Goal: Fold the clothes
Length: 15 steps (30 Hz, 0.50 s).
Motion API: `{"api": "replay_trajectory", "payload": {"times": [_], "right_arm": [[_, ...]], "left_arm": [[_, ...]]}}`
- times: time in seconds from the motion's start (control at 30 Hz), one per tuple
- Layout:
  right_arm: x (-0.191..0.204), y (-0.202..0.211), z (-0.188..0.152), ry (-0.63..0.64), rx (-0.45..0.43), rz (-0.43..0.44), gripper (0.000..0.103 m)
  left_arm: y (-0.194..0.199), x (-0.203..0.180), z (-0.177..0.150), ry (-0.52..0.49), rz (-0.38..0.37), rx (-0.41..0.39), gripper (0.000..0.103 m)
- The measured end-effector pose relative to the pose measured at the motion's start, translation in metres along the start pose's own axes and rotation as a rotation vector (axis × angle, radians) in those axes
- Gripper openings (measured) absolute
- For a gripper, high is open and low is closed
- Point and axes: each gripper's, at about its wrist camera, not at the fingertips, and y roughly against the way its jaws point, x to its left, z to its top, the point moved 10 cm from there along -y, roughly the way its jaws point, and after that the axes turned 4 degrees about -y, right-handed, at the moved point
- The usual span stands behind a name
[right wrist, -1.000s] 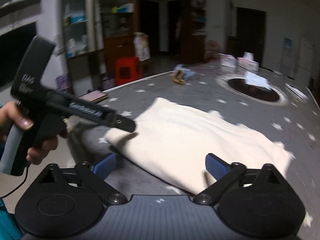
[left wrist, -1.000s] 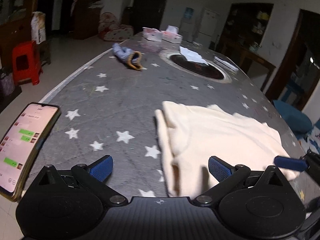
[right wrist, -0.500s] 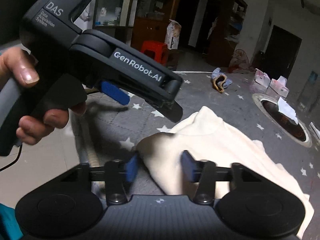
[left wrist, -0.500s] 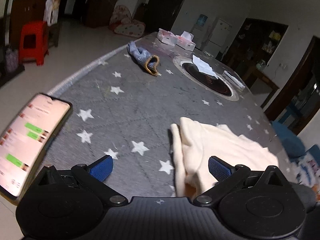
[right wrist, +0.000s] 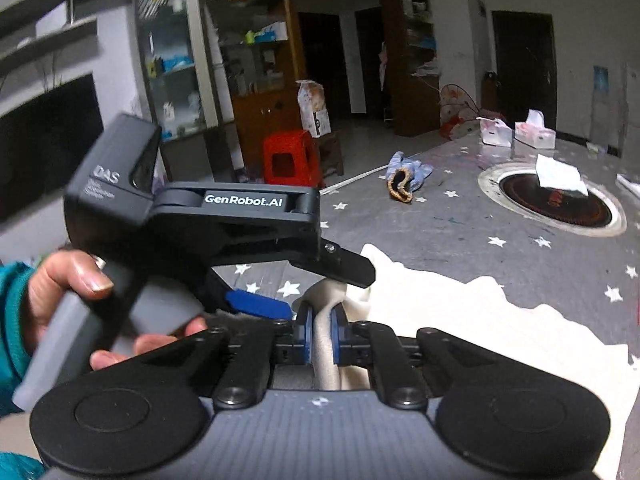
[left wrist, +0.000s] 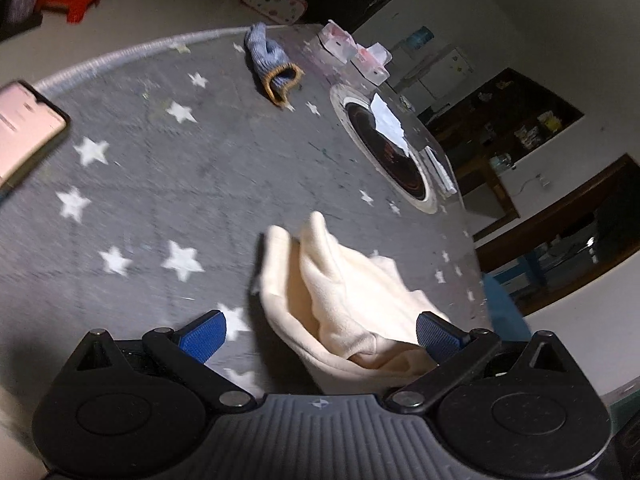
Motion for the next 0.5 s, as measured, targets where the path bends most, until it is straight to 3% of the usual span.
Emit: {"api": "replay_trajectory", "payload": {"times": [0.1,0.27,0.4,0.5], "right_arm": [[-0.003,0.004,0.002,-0.025,-0.009,0.027,0.008],[-0.001,-0.001,0.001,-0.017,0.001,0.052,0.010],[-0.009,0.000,0.000,-0.044,-0.007,0.060,0.031],[-0.033,0.010,-0.001,-0.081,-0.021,0.000,0.037]], "left_arm": [[-0.007,-0.005,-0.001,0.042,-0.046,0.014,0.092],[-0.017,0.002,-0.005,0.142,-0.102,0.041,0.048],[-0.019,0.009,-0.006,0.144,-0.098,0.048,0.030],[-0.019,0.008,-0.006,0.098,-0.092,0.046,0.025]]}}
